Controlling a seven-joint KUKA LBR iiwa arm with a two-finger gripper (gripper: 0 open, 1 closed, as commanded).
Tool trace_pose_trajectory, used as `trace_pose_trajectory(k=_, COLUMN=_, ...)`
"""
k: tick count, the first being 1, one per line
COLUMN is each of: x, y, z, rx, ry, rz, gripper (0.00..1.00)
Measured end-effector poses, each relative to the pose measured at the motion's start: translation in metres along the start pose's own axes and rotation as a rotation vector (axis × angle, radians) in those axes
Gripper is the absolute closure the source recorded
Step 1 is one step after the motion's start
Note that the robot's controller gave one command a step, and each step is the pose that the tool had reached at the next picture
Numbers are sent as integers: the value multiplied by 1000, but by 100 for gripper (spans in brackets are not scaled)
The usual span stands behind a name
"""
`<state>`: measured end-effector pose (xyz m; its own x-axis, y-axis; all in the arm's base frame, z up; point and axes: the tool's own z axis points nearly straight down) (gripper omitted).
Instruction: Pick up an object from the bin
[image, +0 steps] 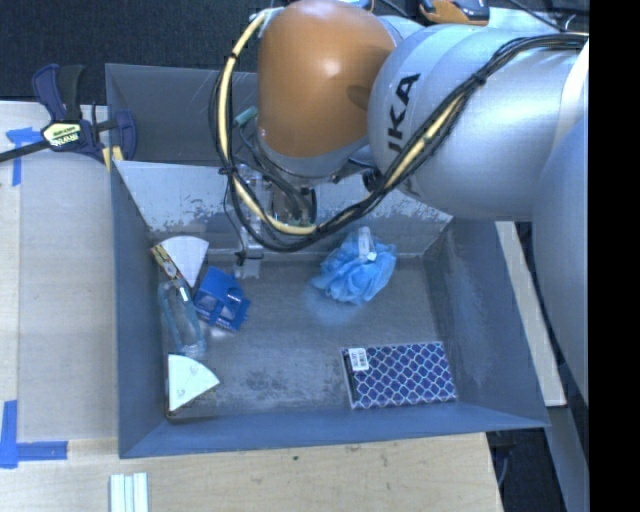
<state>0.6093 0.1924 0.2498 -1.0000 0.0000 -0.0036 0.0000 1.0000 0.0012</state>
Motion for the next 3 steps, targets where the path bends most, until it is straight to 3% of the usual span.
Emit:
trace_pose_trajectory(k=1, x=-7, y=-7, z=93, rx=0, ry=3, rz=-127, gripper=0)
trace_pose_trajectory(k=2, x=17, y=-42, z=80, rx=1, ry=-3, rz=-114, gripper=0)
trace_pose_trajectory(k=3, x=7, y=-58, z=166, rx=1, ry=3, rz=-136, gripper=0)
